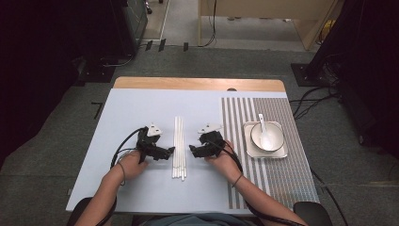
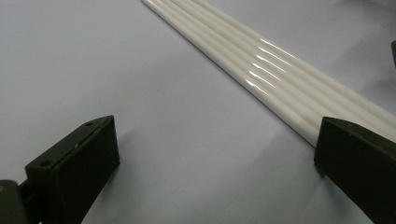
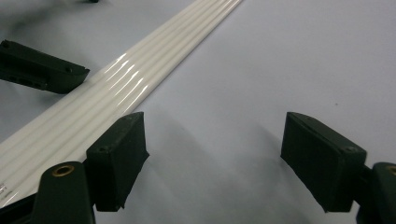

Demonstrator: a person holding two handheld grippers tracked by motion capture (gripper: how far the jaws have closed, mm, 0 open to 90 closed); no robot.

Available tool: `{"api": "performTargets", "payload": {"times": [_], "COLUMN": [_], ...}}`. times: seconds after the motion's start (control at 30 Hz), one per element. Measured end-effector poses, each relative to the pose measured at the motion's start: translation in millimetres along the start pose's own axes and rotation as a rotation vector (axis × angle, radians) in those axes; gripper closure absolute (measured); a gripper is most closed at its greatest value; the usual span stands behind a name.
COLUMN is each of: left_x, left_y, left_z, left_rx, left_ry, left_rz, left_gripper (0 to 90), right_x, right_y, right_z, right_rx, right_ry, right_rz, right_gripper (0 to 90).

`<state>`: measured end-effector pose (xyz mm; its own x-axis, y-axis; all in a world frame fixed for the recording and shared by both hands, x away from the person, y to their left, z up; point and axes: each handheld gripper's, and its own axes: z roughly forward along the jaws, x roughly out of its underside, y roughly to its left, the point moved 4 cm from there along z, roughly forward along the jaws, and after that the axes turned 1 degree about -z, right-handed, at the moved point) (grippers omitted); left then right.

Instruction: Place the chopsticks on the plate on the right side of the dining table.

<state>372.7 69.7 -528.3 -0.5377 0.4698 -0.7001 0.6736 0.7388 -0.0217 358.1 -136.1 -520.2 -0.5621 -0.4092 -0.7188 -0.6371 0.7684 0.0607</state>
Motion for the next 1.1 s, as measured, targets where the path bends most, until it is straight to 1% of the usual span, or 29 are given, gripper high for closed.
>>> {"api": "performTargets", "payload": {"times": [0.03,0.2,0.37,0.47,0.5,0.53,0.73,1.03,1.1], "left_x": [0.0,0.0,0.0,0.0,0.0,0.0,0.0,0.0,0.0], "left_y": [0.0,0.0,0.1,0.1,0.1,0.0,0.0,0.0,0.0], "left_z": [0.0,0.0,0.0,0.0,0.0,0.0,0.0,0.0,0.0], "left_rx": [0.0,0.0,0.0,0.0,0.0,0.0,0.0,0.0,0.0], "left_ry": [0.0,0.0,0.0,0.0,0.0,0.001,0.0,0.0,0.0], "left_rz": [0.0,0.0,0.001,0.001,0.001,0.0,0.0,-0.001,0.0], "left_gripper": [0.0,0.0,0.0,0.0,0.0,0.0,0.0,0.0,0.0], "right_x": [0.1,-0.3,-1.8,-2.4,-2.4,-2.3,-3.9,-5.9,-6.9], "right_y": [1.9,4.9,7.2,9.1,10.9,14.9,18.9,22.8,25.0], "right_z": [1.8,3.8,5.1,6.1,6.7,8.6,9.2,10.6,10.7], "right_rx": [-0.002,-0.013,-0.019,-0.017,-0.014,-0.023,-0.034,-0.034,-0.047], "right_ry": [-0.002,-0.005,-0.009,-0.013,-0.014,-0.014,-0.022,-0.022,-0.024], "right_rz": [-0.004,0.014,0.019,0.005,-0.004,-0.017,-0.008,-0.024,-0.027], "right_gripper": [22.6,22.6,23.1,23.6,23.6,23.7,24.4,25.9,26.1]}}
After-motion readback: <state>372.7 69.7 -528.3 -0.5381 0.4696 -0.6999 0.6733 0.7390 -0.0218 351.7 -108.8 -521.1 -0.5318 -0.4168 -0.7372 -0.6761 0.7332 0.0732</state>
